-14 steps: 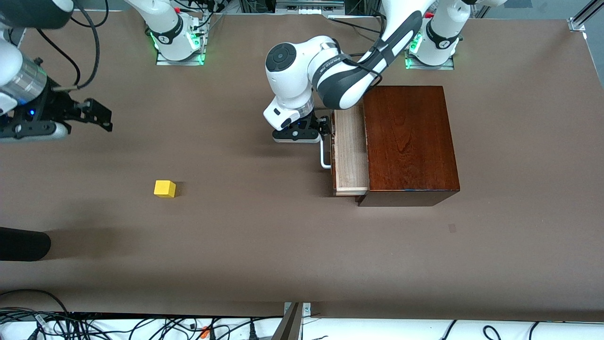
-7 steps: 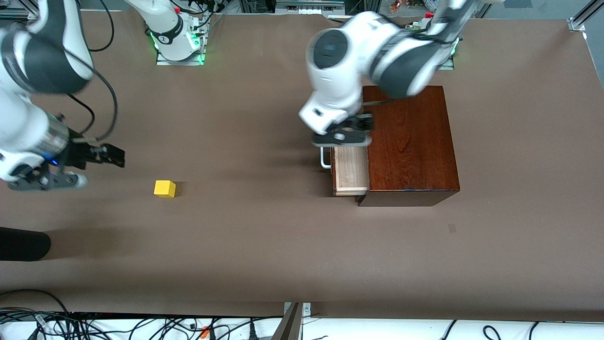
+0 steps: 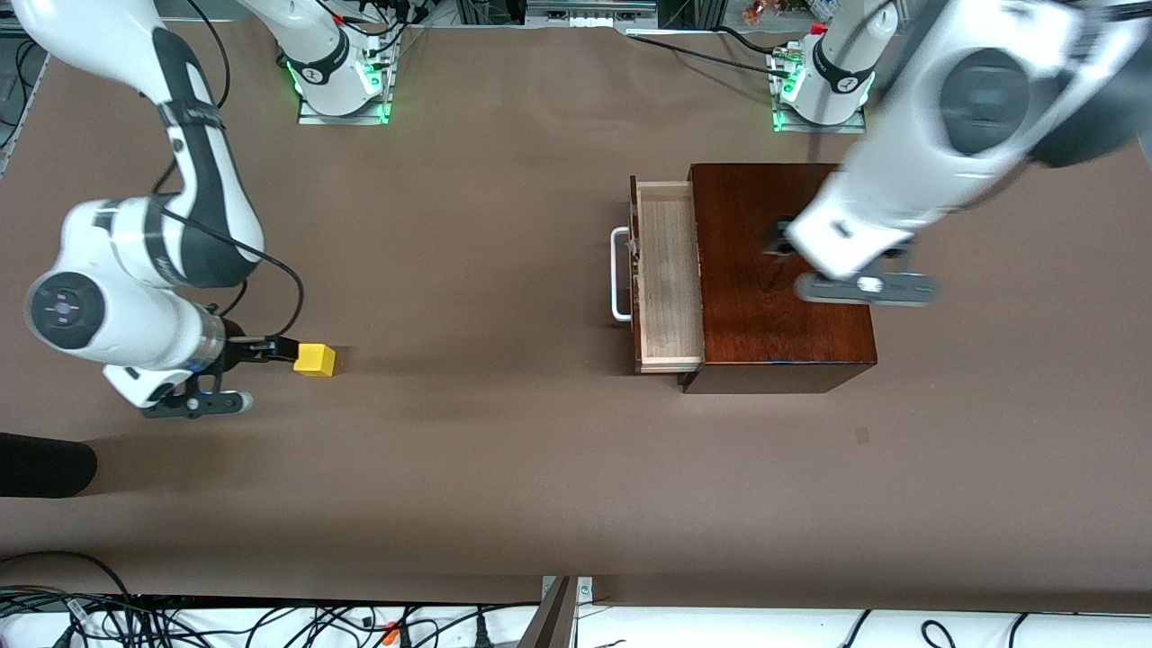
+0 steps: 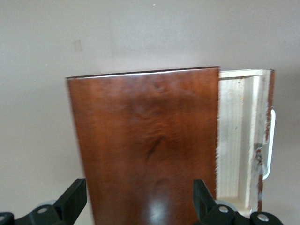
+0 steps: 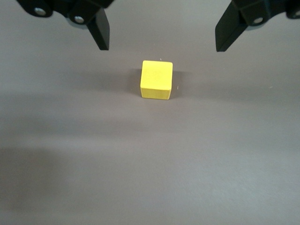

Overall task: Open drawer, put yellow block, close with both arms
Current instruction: 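Reach the right gripper to the yellow cube while the left gripper withdraws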

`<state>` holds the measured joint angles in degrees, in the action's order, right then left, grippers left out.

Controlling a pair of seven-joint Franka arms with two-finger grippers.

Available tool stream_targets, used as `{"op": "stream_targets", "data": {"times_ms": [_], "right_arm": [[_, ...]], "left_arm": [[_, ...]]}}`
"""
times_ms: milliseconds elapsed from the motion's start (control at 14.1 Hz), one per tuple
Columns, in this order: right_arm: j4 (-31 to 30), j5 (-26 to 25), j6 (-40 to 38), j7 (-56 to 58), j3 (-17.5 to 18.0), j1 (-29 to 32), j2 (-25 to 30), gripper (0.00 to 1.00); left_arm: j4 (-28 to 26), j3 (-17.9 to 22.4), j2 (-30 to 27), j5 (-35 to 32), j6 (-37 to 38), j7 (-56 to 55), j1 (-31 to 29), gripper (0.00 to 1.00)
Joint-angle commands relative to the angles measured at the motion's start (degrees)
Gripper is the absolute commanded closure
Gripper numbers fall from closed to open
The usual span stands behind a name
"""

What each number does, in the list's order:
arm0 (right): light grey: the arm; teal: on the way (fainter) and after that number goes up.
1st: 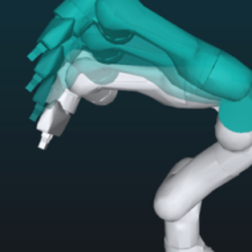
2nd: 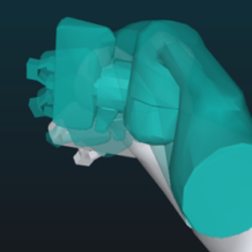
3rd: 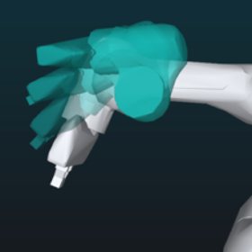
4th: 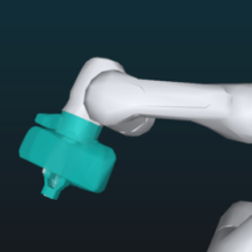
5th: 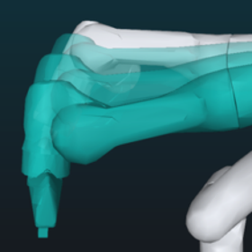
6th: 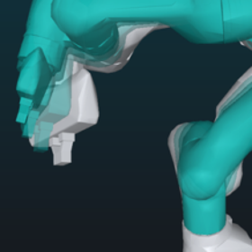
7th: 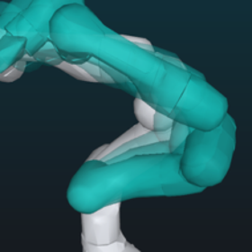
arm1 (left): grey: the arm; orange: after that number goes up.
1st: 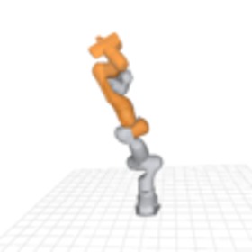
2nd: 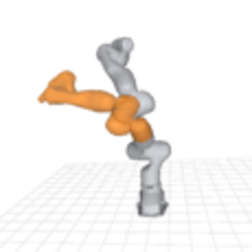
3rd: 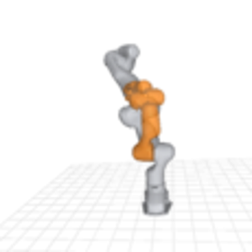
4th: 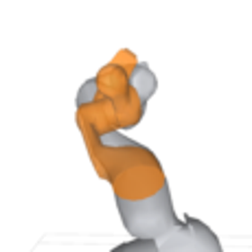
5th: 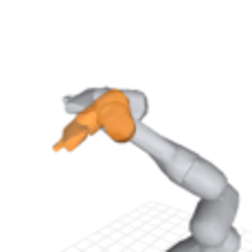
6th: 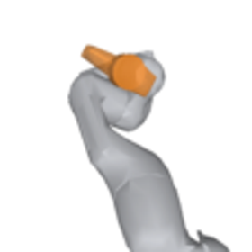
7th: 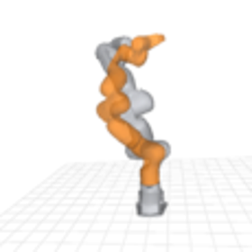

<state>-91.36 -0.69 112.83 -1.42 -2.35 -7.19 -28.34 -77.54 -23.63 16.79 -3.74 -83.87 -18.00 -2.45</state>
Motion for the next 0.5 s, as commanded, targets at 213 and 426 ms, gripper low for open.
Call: {"op": "stream_targets", "data": {"times_ms": [213, 426], "right_arm": [[-16.02, 1.13, 18.26, -0.34, -0.11, 0.42, 1.98, 0.00], [-20.96, 1.13, 27.95, -0.25, -0.11, 0.42, -0.12, 0.00]], "left_arm": [[-3.57, 1.29, -5.34, 4.44, 1.34, 16.74, -9.51, 0.00], [-7.70, 13.30, -10.35, 4.79, 0.99, 18.97, -1.19, 0.00]]}}
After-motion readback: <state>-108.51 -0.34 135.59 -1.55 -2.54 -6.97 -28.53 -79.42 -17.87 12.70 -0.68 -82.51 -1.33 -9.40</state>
